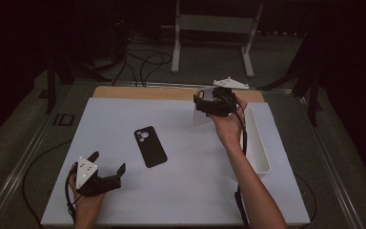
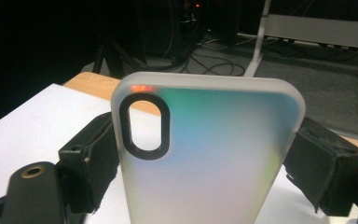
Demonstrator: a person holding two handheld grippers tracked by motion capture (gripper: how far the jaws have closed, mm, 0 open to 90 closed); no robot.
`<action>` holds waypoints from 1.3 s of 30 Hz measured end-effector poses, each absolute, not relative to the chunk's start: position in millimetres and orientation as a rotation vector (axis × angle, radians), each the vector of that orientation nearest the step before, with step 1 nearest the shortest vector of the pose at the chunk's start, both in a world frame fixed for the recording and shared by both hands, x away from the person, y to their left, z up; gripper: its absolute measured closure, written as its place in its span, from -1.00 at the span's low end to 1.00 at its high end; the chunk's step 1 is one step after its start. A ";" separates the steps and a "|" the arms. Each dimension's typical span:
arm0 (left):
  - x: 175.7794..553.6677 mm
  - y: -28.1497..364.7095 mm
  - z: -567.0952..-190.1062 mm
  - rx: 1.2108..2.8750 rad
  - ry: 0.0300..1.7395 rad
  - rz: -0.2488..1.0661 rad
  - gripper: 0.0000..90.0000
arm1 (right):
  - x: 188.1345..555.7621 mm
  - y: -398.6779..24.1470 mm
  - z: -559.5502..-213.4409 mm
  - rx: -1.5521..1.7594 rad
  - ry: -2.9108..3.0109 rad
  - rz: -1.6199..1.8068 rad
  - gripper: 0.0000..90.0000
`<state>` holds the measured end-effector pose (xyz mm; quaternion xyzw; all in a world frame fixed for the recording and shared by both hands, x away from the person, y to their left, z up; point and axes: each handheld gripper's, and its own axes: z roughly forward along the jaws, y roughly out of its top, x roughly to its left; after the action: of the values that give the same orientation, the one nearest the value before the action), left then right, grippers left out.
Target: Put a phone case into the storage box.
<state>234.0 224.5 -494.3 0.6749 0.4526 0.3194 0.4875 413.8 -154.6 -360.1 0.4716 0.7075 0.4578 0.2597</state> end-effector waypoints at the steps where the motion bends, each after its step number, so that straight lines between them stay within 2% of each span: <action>1: 234.1 224.4 -494.3 1.640 1.101 0.778 -1.00 | 414.4 -155.9 -359.3 1.279 1.913 1.234 -0.64; 39: 234.2 224.7 -495.0 1.632 1.105 0.773 -1.00 | 445.1 -215.8 -345.5 1.391 1.774 1.082 -0.64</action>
<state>234.2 224.7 -495.0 0.6719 0.4551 0.3183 0.4900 445.1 -215.8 -345.5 0.5281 0.6733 0.4106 0.3150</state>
